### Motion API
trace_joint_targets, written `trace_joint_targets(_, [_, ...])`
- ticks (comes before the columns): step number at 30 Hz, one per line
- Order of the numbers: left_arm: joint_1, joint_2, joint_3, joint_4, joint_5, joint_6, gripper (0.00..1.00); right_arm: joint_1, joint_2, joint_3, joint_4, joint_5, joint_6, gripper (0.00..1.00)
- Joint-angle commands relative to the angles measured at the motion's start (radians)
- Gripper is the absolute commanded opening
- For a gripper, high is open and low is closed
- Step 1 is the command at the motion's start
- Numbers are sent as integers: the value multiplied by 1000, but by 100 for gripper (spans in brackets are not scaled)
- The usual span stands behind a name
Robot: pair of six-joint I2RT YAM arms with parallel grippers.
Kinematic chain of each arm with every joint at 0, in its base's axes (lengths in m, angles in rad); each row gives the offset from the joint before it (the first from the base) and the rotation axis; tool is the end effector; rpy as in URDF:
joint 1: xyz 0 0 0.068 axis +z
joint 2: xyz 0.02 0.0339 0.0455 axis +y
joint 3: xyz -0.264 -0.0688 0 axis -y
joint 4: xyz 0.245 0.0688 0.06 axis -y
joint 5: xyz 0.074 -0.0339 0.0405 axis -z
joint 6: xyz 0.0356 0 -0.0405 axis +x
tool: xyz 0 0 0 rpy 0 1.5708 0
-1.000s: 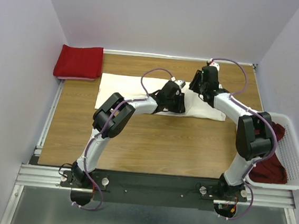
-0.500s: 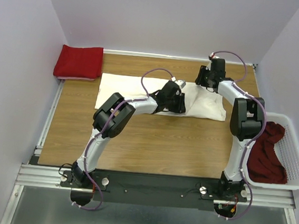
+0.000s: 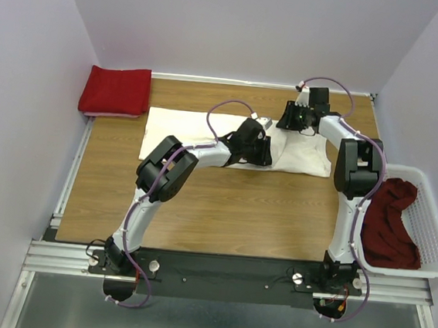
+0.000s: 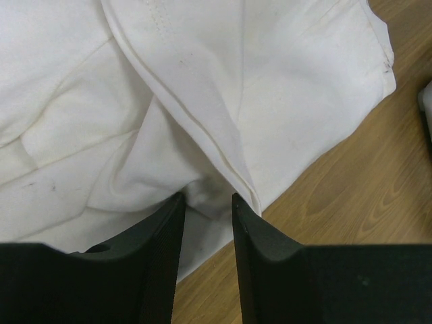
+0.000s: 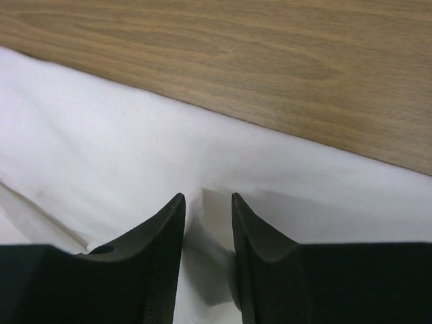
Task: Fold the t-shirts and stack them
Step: Fold the tshirt
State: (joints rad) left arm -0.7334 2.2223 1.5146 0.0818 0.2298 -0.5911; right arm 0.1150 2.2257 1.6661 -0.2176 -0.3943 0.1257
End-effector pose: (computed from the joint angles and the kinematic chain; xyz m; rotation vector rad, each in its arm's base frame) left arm 0.3611 -0.3363 0.1461 0.3060 2.3396 -0.9546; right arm 0.4916 0.0706 0.1687 -0.1831 2.3387 0.5812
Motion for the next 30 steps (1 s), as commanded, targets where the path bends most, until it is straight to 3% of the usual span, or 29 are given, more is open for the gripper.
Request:
trace_joint_targets(1, [-3, 27, 6, -11, 25, 13, 42, 2, -4, 6, -63, -90, -38, 40])
trace_joint_targets(11, [-3, 19, 2, -11, 13, 13, 42, 0, -155, -89, -62, -43, -72, 34])
trace_joint_targets(30, [-3, -6, -17, -11, -9, 11, 42, 0, -343, -327, 0, 20, -57, 35])
